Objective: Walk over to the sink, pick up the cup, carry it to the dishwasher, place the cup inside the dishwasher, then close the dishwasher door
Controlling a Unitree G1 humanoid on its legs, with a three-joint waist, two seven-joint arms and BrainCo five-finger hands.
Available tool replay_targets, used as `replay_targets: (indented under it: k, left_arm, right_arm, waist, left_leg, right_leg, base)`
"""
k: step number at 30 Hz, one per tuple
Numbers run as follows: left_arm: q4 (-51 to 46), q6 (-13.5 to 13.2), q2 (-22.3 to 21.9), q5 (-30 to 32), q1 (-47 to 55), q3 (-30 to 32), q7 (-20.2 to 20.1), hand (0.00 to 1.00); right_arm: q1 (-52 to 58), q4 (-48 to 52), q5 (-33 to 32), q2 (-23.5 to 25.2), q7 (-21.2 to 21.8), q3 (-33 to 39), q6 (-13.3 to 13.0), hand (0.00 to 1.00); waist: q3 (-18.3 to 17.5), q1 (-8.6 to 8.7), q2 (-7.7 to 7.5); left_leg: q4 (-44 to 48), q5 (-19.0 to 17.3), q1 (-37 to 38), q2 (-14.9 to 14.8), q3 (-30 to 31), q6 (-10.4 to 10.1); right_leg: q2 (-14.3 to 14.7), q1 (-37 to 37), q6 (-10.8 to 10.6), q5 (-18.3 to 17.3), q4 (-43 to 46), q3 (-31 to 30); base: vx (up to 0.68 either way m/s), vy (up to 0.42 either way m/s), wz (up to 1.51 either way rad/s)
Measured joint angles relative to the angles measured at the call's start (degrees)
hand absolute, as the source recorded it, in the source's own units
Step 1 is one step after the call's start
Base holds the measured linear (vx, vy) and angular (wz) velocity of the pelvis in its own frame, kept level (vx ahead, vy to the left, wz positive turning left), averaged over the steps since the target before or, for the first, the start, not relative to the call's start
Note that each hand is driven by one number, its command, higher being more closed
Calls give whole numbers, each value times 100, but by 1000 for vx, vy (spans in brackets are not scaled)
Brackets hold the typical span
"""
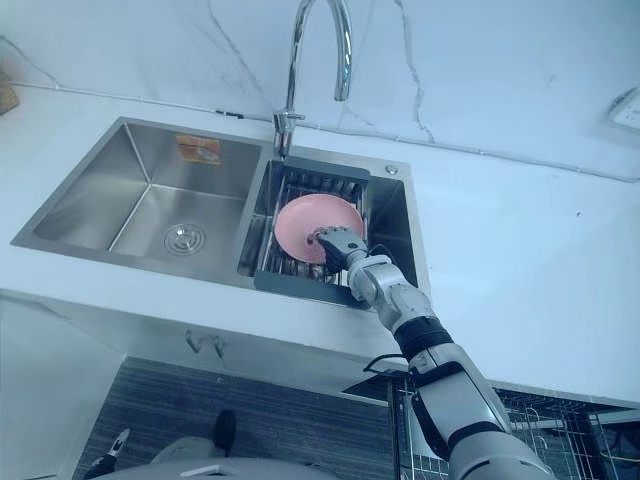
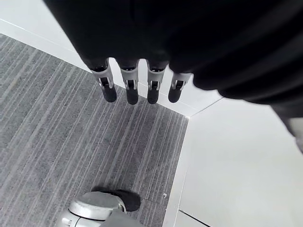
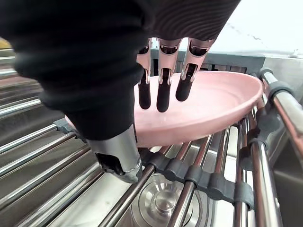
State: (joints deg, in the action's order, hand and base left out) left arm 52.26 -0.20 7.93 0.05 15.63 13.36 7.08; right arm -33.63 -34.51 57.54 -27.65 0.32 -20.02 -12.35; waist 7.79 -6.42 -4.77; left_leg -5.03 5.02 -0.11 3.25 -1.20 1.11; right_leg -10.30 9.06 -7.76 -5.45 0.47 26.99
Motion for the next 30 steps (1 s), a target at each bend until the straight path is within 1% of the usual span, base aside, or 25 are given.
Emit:
replay_targets:
  k: [4, 6, 8, 12, 16, 20, 22, 26, 30]
  left_arm:
    - [-5, -3, 1, 1, 49, 0, 23, 0]
    - [-63, -44, 2, 1, 48, -5, 66, 0]
    - [-162, -65, 1, 2, 46, -10, 130, 0]
    - [-267, -221, 4, 4, 41, -23, 266, 0]
    - [-259, -246, -5, 7, 56, -66, 376, 0]
    - [-260, -295, -4, 7, 124, -67, 429, 0]
    - [-260, -325, -5, 7, 206, -66, 507, 0]
    - [-264, -388, -9, 7, 208, -65, 527, 0]
    - [-270, -453, -12, 8, 207, -65, 550, 0]
  right_arm:
    - [3, 78, 274, 1, -308, -5, 30, 100]
    - [110, 210, 488, -1, -590, 9, 170, 100]
    - [157, 272, 590, 0, -743, 12, 269, 100]
    - [270, 282, 646, 41, -1143, 12, 516, 100]
    - [332, 293, 635, 76, -1378, 80, 650, 100]
    - [374, 388, 533, 74, -1556, 222, 652, 100]
    - [424, 533, 432, 73, -1598, 250, 633, 100]
    - [606, 880, 236, 73, -1612, 338, 630, 100]
    - [758, 1181, 12, 89, -1800, 341, 570, 100]
  waist:
    - [-15, -4, -62]
    - [-8, -3, -107]
    - [-9, 7, -118]
    - [-2, 2, -106]
    - [30, -6, -62]
    - [70, -4, -1]
    - [70, 16, 1]
    - [70, 36, -1]
    - [70, 95, 0]
  left_leg:
    - [2, -5, -9, 21, -59, 2]
    - [3, 14, -3, 40, -95, 37]
    - [4, 6, 14, 46, -114, 29]
    - [4, -5, 33, 31, -156, 12]
    - [1, -18, 110, 12, -170, -7]
    - [1, -47, 118, 7, -185, -46]
    - [1, -70, 121, 3, -203, -60]
    - [2, -66, 123, 5, -214, -33]
    - [2, -69, 144, 4, -239, -33]
  right_leg:
    - [-33, -7, 13, 12, 30, -59]
    - [-30, -20, -31, 50, 39, -81]
    - [-32, -14, -30, 49, 37, -105]
    - [-22, -9, -28, 50, 41, -114]
    - [-11, 58, -25, 52, 54, -124]
    - [-9, 67, -23, 51, 37, -131]
    - [-5, 69, -23, 50, 11, -149]
    - [-4, 69, -23, 50, -14, -172]
    - [-6, 66, -25, 51, -16, -219]
  base:
    - [69, -7, -7]
    - [94, -25, -7]
    - [80, -30, -5]
    - [24, -23, -2]
    - [-3, -20, -1]
    - [-29, -16, -1]
    - [-8, -22, -5]
    - [11, -19, -3]
    - [14, -24, -6]
